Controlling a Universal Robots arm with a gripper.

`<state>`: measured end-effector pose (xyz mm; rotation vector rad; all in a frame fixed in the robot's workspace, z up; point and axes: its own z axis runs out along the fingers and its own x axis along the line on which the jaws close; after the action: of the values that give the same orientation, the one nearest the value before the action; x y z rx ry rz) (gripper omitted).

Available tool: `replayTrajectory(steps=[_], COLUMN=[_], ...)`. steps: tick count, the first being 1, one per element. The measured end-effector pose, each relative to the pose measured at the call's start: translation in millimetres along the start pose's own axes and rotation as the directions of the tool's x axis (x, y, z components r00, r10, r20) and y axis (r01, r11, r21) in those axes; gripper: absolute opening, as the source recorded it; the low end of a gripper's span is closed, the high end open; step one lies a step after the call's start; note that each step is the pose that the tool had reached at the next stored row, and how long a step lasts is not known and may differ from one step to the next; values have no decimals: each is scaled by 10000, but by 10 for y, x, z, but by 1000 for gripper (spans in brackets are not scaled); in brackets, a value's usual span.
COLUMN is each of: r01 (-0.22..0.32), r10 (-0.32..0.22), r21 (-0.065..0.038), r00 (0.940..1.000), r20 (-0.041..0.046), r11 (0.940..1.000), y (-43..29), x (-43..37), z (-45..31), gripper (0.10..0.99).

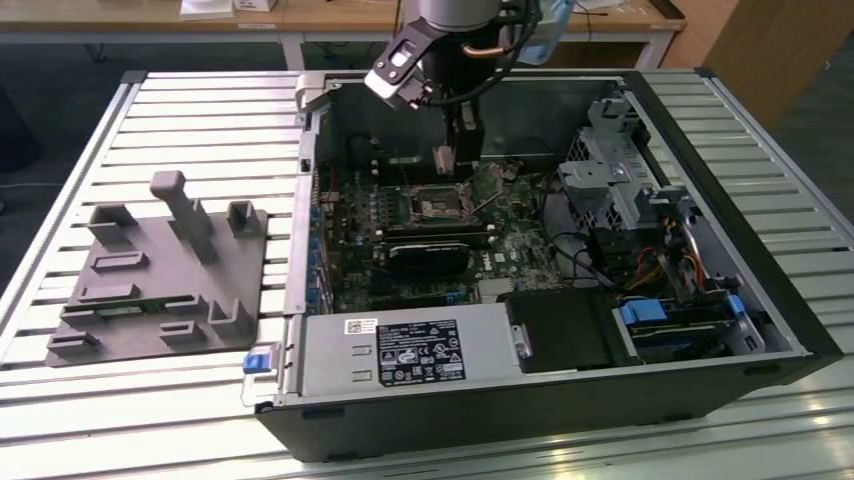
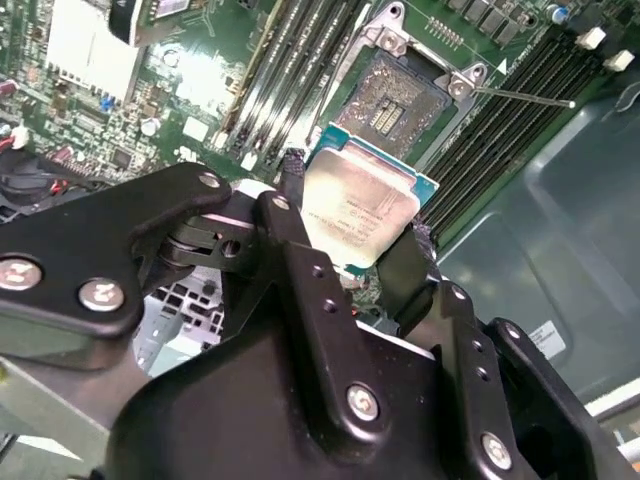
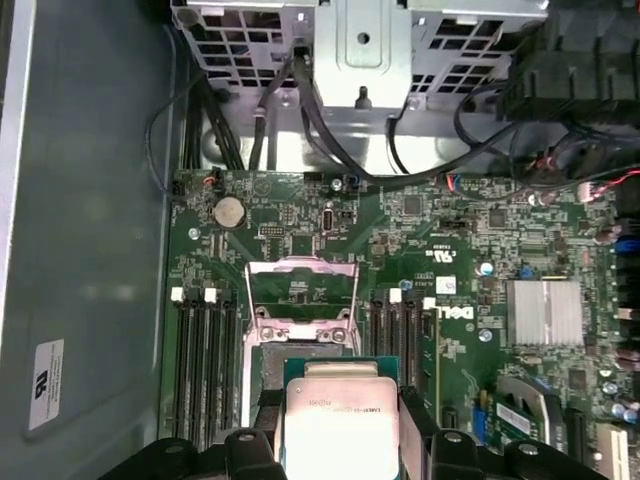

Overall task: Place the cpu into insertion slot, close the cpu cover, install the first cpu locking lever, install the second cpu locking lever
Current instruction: 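Place the cpu into insertion slot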

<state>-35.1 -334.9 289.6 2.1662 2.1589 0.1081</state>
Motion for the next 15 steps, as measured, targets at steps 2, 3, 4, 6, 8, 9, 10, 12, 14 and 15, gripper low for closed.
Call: replayTrajectory(steps=[2,3,4,6,8,9,10,12,14,15], r01=[34,64,90,109,110,108,109,109,110,124], r10=[-34,-64,-90,-109,-110,-108,-109,-109,-110,-124], r21=[0,-1,-1,0,-1,-1,-3,-5,-6,-7], r00=[10000,10000,10000,9999,9999,9999,9999,9999,9999,9999], r20=[-3,-7,-9,-10,-10,-10,-9,-5,1,1], r11=[10000,10000,10000,9999,9999,9999,9999,9999,9999,9999], y=[-5,-8,-13,-22,-28,-31,-33,-39,-48,-52], x=[8,10,13,14,16,16,16,18,23,29], z=[35,54,72,107,143,161,180,214,250,267], gripper=[541,541,541,541,541,541,541,541,541,541])
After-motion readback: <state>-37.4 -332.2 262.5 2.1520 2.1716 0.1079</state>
